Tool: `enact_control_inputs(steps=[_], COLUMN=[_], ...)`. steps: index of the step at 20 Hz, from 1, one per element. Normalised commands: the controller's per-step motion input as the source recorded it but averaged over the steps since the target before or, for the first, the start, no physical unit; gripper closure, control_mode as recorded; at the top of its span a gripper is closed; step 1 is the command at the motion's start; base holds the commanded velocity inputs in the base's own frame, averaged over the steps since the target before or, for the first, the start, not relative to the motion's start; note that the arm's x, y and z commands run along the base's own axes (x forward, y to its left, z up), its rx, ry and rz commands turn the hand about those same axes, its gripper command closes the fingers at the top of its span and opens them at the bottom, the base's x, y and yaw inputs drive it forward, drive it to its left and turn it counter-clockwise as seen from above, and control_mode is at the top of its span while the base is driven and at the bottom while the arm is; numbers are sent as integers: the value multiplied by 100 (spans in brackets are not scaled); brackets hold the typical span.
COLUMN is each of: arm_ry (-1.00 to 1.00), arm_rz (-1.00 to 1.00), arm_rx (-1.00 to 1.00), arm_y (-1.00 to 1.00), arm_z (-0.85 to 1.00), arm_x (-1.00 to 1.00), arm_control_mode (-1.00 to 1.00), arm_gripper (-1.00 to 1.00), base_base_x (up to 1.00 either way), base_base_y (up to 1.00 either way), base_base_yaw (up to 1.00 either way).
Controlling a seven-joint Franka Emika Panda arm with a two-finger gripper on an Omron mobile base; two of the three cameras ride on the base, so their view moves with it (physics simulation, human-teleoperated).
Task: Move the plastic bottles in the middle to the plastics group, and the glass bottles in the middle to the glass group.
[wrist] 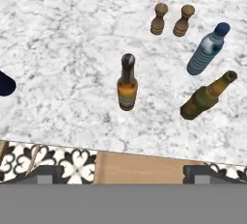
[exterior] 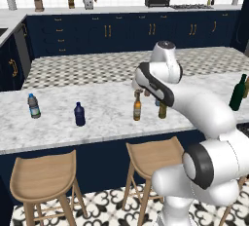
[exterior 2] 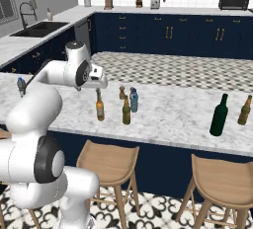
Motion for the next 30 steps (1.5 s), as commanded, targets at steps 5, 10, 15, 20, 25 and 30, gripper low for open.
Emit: enact_control_inputs(steps=[5,10,15,20,25,30], arm_ry=[0,4,10,14,16,9], arm_rz=[5,0,0,0,0,0], arm_rx=[-3,0,0,0,0,0], arm_y=[0,0,-1,4,9,7], arm_z=[-46,-11,-5,-12,-38,-33], arm_x=[15,59,63,58,29,38], arm_control_mode=[-100,-100,-100,-100,-100,-100], arm_gripper=[-100,-100,-100,-100,-100,-100], base_base_x=[0,0,0,0,0,0], base_base_y=[0,0,0,0,0,0], base_base_yaw=[0,0,0,0,0,0])
